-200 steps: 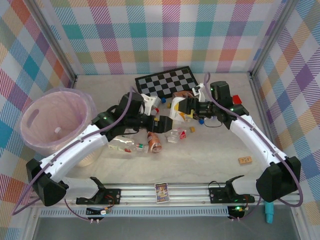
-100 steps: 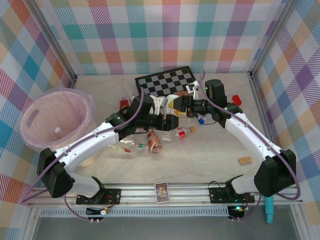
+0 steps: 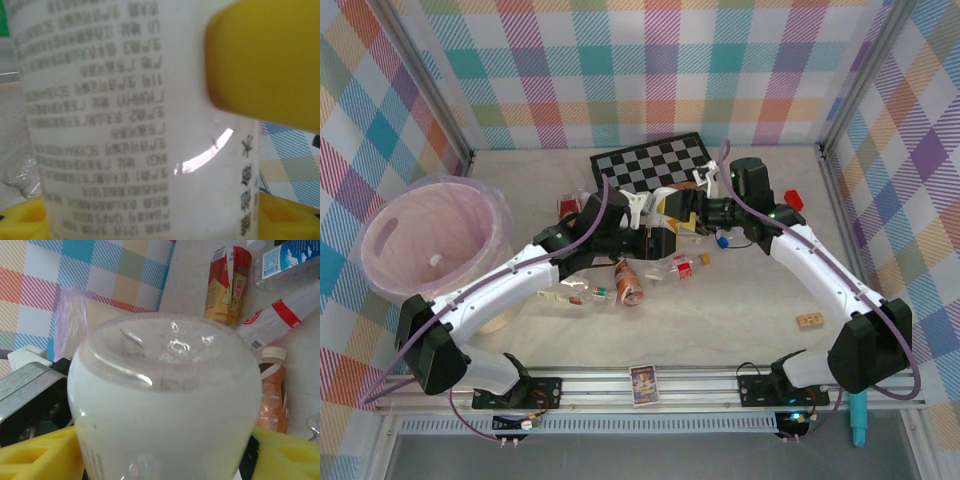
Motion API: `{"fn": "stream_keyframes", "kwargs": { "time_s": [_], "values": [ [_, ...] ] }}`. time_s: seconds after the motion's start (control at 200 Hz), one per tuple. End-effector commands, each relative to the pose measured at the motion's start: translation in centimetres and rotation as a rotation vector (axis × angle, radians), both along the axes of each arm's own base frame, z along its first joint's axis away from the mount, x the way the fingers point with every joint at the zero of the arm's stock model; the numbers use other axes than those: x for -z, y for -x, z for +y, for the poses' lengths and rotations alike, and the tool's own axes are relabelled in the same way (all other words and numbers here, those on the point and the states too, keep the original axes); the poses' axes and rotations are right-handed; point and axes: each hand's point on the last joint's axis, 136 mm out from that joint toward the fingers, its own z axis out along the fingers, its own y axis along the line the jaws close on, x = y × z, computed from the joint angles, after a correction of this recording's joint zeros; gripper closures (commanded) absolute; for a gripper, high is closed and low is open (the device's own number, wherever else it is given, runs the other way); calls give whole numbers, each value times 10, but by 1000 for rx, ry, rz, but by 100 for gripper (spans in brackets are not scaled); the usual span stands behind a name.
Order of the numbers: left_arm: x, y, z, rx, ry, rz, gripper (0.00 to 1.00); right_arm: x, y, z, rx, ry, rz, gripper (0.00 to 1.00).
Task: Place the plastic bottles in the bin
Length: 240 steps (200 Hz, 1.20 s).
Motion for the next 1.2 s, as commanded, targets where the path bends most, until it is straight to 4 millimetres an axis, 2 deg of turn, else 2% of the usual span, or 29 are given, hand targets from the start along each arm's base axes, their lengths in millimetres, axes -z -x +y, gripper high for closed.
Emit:
{"fn": "stream_keyframes", "kwargs": {
  "time_s": [0.0, 0.27, 0.39, 0.48, 0.67, 0.865, 0.98, 1.195],
  "values": [
    [-1, -5, -1, -11, -20, -31, 49, -15, 4, -8, 14, 26, -32, 21],
    [-10, -7, 7, -29, -62, -57, 52, -36, 10, -48, 114, 66, -91, 5],
    [-22, -8, 14, -33, -105, -87, 53, -22, 12, -65, 168, 153, -84, 2],
    [-43, -12, 27, -53, -159, -134, 54, -5, 14, -75, 197, 223, -69, 1],
    [-88, -27, 82, -137, -222, -170, 63, 26, 18, -76, 176, 260, -23, 1],
    [-108, -39, 143, -253, -282, -175, 69, 44, 23, -73, 124, 282, 14, 2],
    [-122, -46, 187, -376, -267, -183, 75, 50, 25, -74, 109, 299, 21, 2],
    [-143, -42, 262, -573, -262, -191, 88, 60, 26, -73, 92, 308, 54, 3]
  ]
}}
